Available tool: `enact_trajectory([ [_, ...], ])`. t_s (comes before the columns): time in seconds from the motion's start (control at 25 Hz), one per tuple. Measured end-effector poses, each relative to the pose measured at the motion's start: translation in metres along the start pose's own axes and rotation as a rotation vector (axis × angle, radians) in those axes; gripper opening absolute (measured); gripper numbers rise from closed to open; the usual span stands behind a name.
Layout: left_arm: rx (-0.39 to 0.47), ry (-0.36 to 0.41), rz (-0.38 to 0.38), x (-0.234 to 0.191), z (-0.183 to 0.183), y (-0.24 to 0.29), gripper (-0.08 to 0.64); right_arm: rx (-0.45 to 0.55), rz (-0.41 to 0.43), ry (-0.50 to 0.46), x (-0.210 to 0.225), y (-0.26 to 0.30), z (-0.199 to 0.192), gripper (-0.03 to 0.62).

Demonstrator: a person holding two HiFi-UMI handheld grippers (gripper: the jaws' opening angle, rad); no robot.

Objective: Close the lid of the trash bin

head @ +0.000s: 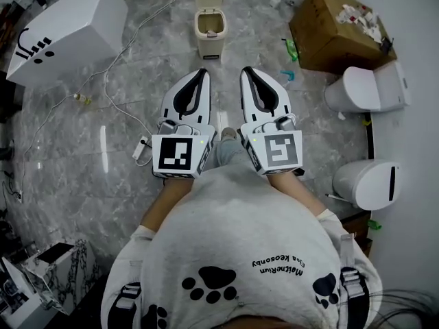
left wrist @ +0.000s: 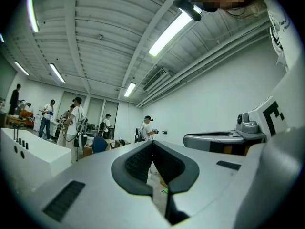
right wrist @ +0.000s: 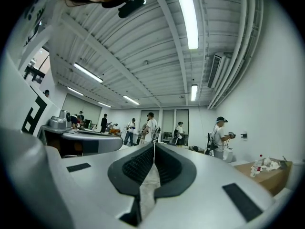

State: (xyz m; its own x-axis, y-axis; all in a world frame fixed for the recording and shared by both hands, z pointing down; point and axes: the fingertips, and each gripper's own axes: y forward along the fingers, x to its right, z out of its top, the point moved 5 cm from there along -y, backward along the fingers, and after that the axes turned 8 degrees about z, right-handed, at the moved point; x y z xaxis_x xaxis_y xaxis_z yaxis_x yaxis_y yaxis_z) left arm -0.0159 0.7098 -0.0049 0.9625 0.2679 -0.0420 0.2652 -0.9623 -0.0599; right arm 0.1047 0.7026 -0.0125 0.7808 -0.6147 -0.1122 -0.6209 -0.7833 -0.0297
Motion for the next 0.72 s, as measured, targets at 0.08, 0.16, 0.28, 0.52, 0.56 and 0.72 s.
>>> enact_trajectory([
  [0.08,-0.002,-0.005,0.012,-0.005,-0.003,0.035,0.02,-0.011,0.001,-0.003,0.028,0.022,-0.005,0.032],
  [0.16,-0.003,-0.007,0.024,-0.008,-0.005,0.072,0.02,-0.018,0.004,0.003,0.06,0.044,-0.01,0.032],
  [0.28,-0.002,-0.006,0.043,-0.008,-0.008,0.125,0.02,-0.022,0.015,0.006,0.106,0.075,-0.016,0.032],
  [0.52,-0.014,-0.002,0.088,-0.015,-0.007,0.192,0.02,-0.019,0.048,0.028,0.165,0.121,-0.026,0.032],
  [0.56,-0.017,0.002,0.092,-0.017,-0.008,0.198,0.02,-0.018,0.05,0.034,0.17,0.127,-0.028,0.032],
  [0.72,-0.023,0.0,0.105,-0.025,-0.015,0.22,0.02,-0.028,0.066,0.047,0.184,0.145,-0.038,0.032],
])
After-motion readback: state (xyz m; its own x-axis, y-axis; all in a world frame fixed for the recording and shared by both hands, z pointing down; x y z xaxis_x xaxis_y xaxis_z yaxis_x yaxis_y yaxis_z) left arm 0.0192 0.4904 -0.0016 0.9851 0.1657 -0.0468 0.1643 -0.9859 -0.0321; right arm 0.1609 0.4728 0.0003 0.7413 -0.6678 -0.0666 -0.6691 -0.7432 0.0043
